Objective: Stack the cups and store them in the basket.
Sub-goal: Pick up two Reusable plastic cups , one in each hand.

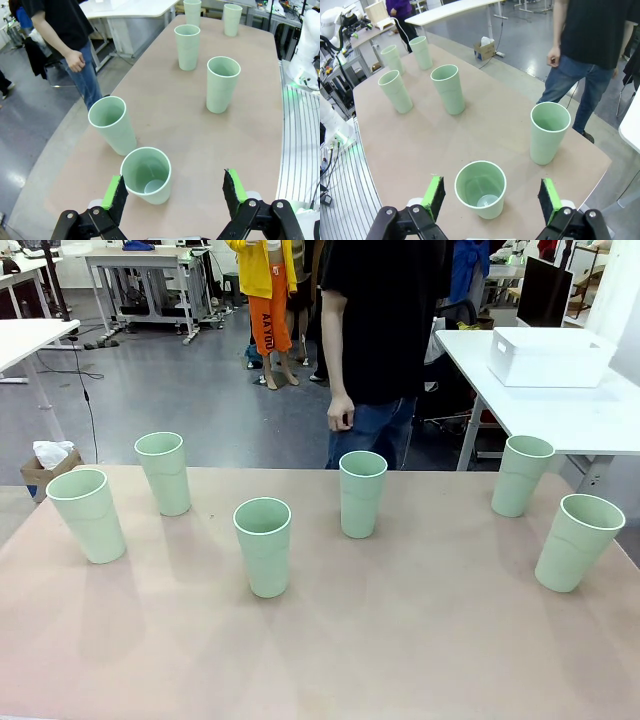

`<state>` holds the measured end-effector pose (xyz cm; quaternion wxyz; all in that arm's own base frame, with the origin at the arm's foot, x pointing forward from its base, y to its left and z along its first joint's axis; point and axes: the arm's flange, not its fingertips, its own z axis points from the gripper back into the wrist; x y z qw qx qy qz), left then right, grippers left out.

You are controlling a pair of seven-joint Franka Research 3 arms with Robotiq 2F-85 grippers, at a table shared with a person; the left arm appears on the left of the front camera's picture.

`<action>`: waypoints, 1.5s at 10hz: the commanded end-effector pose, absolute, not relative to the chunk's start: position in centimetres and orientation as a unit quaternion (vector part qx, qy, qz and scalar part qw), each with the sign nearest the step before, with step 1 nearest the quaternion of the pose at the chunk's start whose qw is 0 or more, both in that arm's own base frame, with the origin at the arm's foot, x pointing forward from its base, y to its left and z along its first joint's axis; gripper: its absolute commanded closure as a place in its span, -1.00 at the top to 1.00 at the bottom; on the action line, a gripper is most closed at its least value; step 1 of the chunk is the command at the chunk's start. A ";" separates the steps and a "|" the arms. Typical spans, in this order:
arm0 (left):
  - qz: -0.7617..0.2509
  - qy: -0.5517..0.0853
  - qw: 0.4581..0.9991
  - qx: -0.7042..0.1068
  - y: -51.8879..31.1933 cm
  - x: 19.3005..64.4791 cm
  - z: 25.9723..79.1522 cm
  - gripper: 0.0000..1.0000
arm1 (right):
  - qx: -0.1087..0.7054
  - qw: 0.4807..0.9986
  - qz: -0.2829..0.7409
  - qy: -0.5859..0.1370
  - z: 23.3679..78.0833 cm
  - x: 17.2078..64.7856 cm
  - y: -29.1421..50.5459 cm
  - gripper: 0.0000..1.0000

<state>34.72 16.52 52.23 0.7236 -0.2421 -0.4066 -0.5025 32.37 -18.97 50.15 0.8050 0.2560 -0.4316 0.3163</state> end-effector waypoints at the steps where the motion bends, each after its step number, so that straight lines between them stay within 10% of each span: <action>1: -0.510 -0.407 0.718 -0.242 16.7 34.6 52.3 1.00 | 0.256 0.796 0.322 -0.444 50.3 32.6 -19.1 1.00; 15: -0.510 -0.407 0.718 -0.242 16.7 34.6 52.3 1.00 | 0.256 0.796 0.322 -0.444 50.3 32.6 -19.1 1.00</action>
